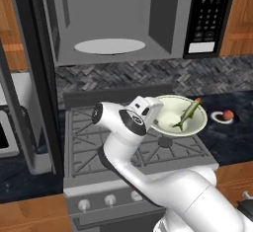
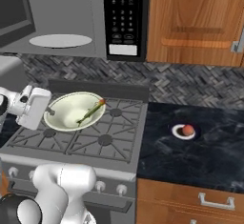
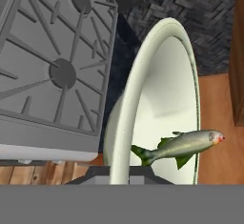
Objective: Remove the peach from the bowl and place it on the small plate. Then place the bowl with only the fish in the microwave, close the door, and press the start button to microwave the fish.
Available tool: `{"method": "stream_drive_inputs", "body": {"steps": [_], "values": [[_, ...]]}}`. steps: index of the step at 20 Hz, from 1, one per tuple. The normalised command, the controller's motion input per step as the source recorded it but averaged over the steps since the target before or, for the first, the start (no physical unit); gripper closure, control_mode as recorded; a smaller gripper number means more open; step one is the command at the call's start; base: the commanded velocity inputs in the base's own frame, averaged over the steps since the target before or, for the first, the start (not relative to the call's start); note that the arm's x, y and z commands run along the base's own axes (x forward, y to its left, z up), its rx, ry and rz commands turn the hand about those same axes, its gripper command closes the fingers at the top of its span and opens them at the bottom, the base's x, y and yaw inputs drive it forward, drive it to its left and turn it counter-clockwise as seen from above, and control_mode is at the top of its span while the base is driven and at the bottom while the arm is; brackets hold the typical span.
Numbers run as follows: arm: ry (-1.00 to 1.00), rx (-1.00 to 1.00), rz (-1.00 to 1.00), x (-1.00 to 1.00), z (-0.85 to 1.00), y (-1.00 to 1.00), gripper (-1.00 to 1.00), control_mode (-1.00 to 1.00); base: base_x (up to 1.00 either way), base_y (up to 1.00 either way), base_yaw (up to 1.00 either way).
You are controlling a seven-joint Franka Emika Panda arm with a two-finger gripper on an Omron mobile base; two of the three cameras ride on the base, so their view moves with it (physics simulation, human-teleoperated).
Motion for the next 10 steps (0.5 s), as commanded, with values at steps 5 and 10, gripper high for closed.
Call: {"method": "stream_drive_inputs", "body": {"steps": [5, 10], "values": [[-0.18, 0.0, 0.29, 0.02, 0.27, 0.02, 1.0, -1.0, 0.0, 0.0, 0.0], [-0.23, -0.07, 0.35, 0.06, 0.83, 0.52, 1.0, -1.0, 0.0, 0.0, 0.0]]}}
